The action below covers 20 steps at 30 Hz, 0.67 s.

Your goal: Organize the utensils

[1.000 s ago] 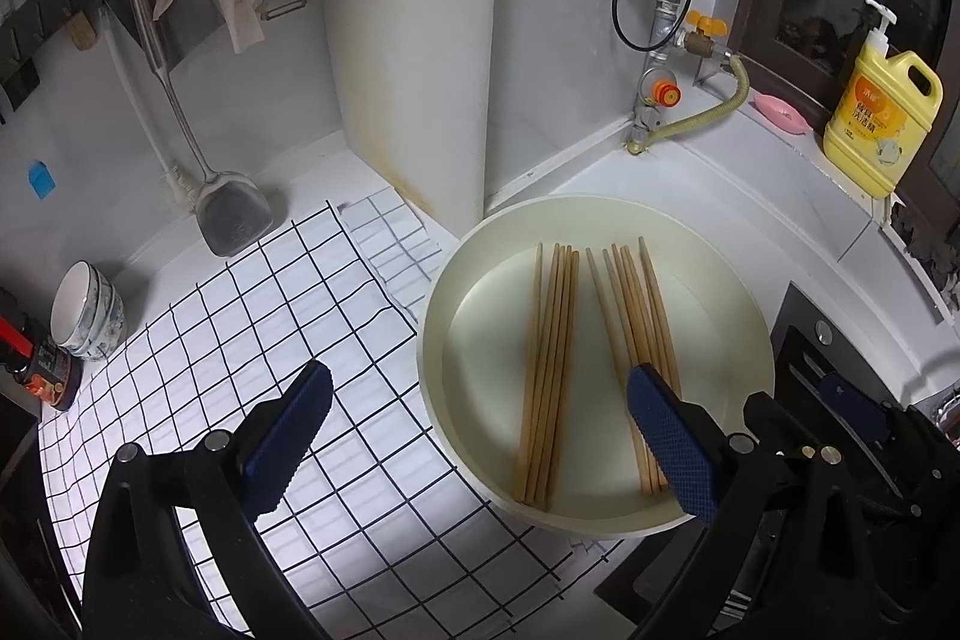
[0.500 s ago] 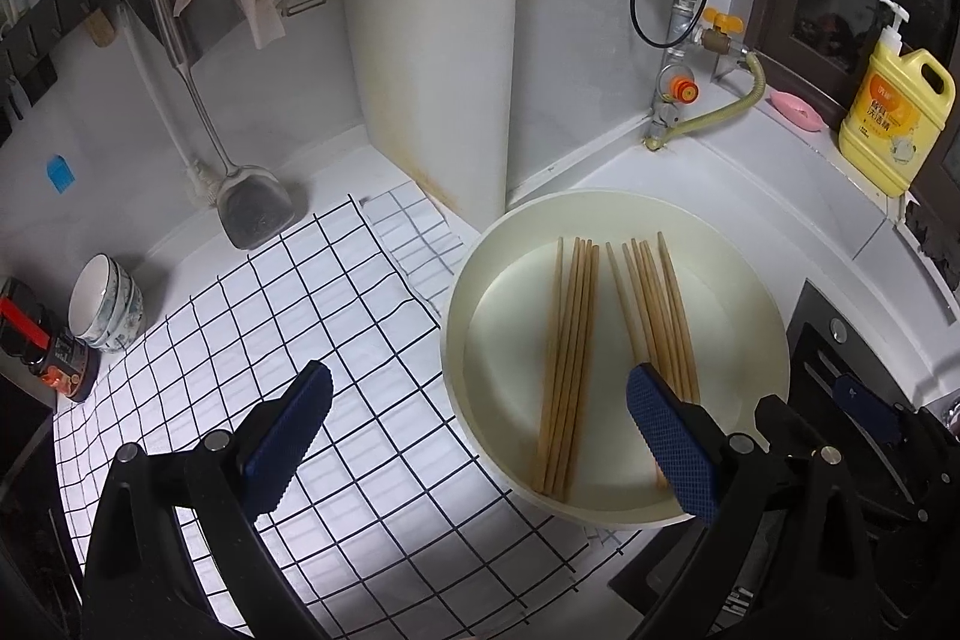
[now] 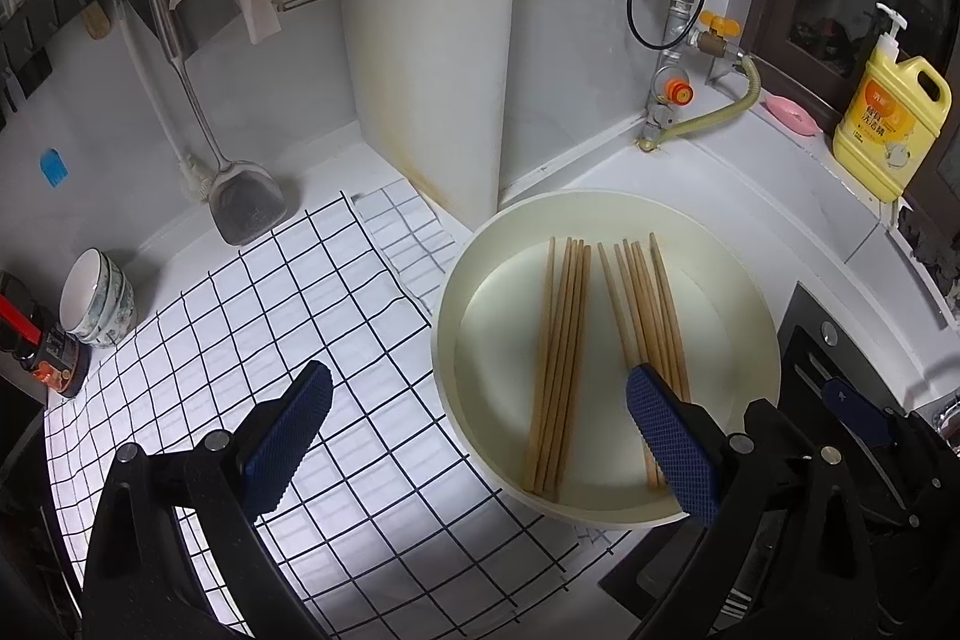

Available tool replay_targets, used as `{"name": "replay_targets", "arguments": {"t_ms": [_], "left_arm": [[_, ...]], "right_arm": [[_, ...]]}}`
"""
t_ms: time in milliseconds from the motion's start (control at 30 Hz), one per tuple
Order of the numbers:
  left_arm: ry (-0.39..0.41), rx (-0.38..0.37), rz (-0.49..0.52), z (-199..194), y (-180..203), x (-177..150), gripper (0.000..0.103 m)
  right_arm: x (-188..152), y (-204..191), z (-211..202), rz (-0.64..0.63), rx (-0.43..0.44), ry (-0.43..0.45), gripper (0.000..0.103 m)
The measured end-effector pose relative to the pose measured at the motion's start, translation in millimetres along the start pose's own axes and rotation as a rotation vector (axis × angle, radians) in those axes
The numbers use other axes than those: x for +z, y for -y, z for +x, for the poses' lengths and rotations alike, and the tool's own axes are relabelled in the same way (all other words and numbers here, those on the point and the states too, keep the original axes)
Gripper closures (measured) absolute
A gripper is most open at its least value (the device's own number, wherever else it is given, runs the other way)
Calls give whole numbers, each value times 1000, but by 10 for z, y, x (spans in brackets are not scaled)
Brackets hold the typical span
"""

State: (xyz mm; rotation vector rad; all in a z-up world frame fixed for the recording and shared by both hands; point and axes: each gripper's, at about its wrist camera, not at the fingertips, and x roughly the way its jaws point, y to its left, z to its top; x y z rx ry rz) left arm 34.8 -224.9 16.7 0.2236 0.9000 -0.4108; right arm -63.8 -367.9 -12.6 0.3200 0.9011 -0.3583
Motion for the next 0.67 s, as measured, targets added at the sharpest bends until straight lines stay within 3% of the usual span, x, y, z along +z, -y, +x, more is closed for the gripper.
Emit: {"name": "replay_targets", "arguments": {"t_ms": [667], "left_arm": [[-6,4,-12,0,-24,8,6]], "right_arm": [[-23,-40,0,-1,-1,-3,37]]}}
